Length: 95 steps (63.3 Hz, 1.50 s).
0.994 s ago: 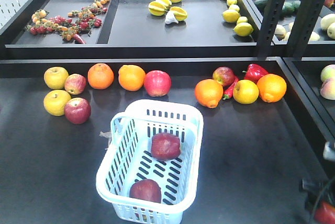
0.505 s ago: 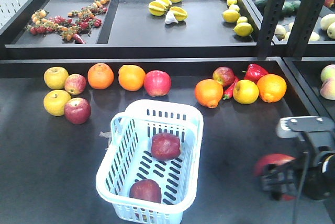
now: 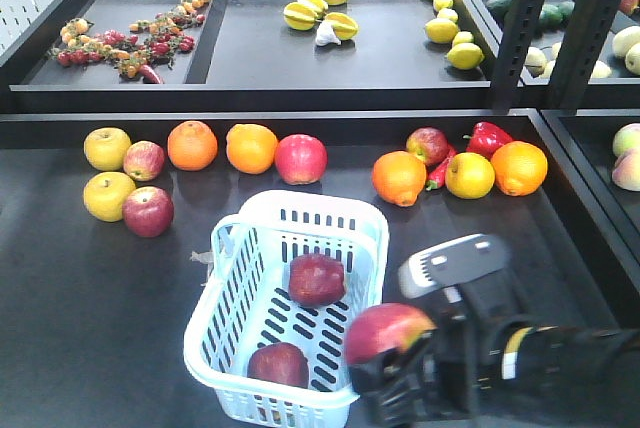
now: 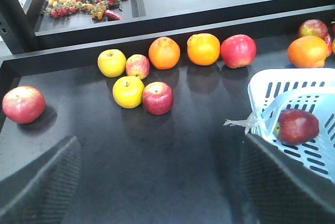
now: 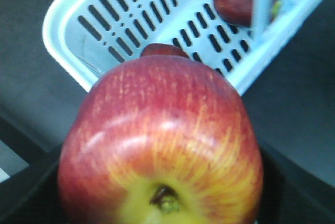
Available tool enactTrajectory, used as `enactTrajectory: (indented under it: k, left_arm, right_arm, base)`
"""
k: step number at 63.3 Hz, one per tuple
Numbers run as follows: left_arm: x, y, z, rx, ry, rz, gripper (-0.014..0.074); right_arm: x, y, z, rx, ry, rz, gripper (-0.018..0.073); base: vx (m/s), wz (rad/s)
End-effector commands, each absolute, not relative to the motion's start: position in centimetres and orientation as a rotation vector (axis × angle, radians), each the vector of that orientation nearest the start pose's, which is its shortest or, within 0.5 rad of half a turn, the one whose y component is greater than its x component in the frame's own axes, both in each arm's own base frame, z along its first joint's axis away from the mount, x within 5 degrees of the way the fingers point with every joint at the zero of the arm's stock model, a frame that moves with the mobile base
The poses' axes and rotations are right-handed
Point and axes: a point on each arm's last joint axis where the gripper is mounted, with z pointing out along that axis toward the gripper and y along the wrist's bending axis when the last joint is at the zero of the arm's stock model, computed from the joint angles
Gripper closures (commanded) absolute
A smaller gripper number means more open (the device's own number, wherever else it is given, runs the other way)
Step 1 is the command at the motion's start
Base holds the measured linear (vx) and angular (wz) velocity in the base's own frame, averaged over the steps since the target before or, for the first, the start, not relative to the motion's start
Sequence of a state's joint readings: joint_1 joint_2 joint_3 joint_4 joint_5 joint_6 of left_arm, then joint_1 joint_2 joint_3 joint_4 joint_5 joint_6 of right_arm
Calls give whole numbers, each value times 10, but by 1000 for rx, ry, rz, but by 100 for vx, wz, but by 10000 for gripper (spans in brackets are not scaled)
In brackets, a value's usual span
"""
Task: Pick three apples into basket with both arms
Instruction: 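Lift the third apple over the basket and open the right gripper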
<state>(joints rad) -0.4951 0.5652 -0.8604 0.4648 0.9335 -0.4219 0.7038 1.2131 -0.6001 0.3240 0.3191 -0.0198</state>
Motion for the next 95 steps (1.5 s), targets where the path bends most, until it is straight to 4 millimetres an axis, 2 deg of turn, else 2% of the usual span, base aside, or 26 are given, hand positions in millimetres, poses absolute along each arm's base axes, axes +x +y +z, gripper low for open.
enactTrajectory:
  k: [1,15,20,31,48,65,70,75,87,95]
  left_arm:
    - [88,-10,393,147,1945,-31,11]
    - [88,-10,393,147,1945,-31,11]
    - [88,-10,393,147,1945,-31,11]
    - [88,-10,393,147,1945,-31,11]
    - [88,-10,393,147,1945,-31,11]
    - [88,-10,393,147,1945,-31,11]
    - [88,-10,393,147,1945,-31,11]
    - [88,-10,393,147,1945,-31,11]
    - [88,-10,393,147,1945,-31,11]
    - [88,-10,393,147,1945,-31,11]
  right_arm:
    - [178,172,244,-566,2262,604,209]
    - [206,211,247,-665,2208,591,208]
    - [219,222,241,-670,2223,576,196]
    - [236,239,230,-691,2243,558,99]
    - [242,244,224,-686,2233,549,-74]
    - [242,244,225,-680,2235,553,-82]
    - [241,240,229,-677,2247,557,-75]
    - [242,228,236,-651,2282,552,-71]
    - [249,176,262,-542,2380,496,-52]
    - [245,135,280,-518,2420,366,-28]
  base:
    - [0,0]
    - [0,0]
    - [0,0]
    - [0,0]
    - [0,0]
    - [0,0]
    - [0,0]
    - [0,0]
    - [0,0]
    - [0,0]
